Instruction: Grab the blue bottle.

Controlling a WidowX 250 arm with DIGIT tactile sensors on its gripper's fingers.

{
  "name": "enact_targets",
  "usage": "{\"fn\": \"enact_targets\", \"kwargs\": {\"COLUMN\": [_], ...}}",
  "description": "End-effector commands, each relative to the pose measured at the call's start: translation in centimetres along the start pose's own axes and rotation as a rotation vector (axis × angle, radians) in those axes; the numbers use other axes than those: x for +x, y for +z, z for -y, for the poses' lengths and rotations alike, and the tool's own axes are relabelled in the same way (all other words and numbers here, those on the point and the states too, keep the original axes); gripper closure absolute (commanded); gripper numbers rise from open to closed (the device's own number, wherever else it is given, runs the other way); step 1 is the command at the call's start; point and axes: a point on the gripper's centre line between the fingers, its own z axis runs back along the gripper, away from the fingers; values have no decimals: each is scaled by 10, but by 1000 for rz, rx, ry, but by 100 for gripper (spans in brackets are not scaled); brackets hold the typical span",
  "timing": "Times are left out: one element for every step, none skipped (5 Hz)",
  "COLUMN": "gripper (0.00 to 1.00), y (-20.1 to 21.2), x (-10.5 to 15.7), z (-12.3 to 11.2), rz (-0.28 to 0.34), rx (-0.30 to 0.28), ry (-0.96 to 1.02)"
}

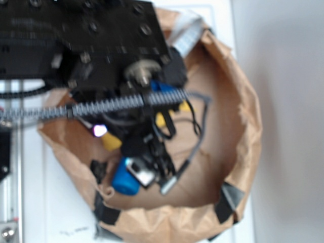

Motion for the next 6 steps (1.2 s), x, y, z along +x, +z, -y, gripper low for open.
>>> {"fn": "enact_targets", "kwargs": {"gripper": [0, 0, 0, 0, 0, 100], "y": [-39, -57, -72, -73, -83, -98], "x": [9, -2, -22, -29, -37, -37], "z": [-12, -6, -6, -3, -4, -7], "rz": [59, -16, -23, -24, -14, 37], "rx": [-38, -12, 7, 13, 50, 94], "ry": [10, -36, -42, -20, -37, -42]}}
